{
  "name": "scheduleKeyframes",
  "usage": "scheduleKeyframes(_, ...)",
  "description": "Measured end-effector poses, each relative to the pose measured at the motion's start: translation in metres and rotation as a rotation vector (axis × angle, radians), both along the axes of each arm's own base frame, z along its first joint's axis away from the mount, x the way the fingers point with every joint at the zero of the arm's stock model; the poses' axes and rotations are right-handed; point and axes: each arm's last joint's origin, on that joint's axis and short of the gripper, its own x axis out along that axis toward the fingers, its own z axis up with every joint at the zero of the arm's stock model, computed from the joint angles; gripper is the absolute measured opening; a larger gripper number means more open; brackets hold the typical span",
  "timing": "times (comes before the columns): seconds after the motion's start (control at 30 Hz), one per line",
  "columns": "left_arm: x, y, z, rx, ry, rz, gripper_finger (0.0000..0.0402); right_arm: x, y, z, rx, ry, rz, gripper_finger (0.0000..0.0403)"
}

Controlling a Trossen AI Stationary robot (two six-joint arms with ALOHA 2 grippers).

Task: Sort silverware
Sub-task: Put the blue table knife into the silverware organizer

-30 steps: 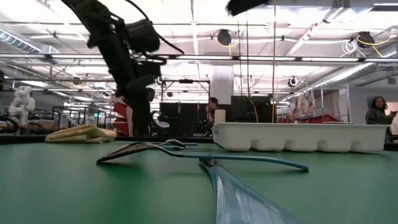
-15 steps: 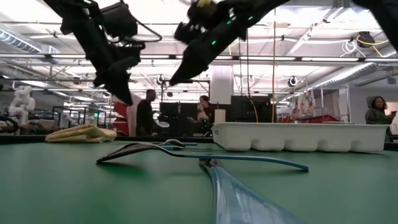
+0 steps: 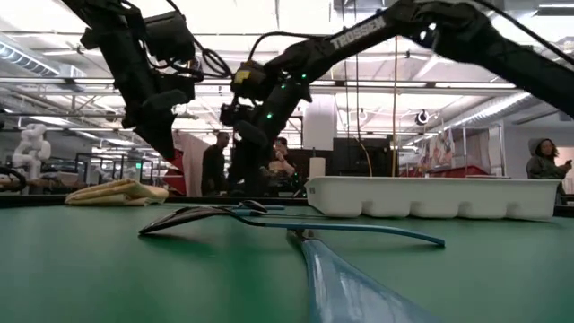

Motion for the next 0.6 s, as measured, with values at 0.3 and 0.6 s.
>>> scheduleKeyframes(0.3,-0.001,0.000,-0.001,0.005,0.018,-0.005,0.0015,0.007,0.000,-0.036,-0.034,0.144,-0.116,0.0181)
scheduleKeyframes(0.6,-0.001,0.000,0.000,0.020,0.023,-0.027,0.0015,0.008,0.007,-0.039,-0.109,0.184,-0.175,0.0124)
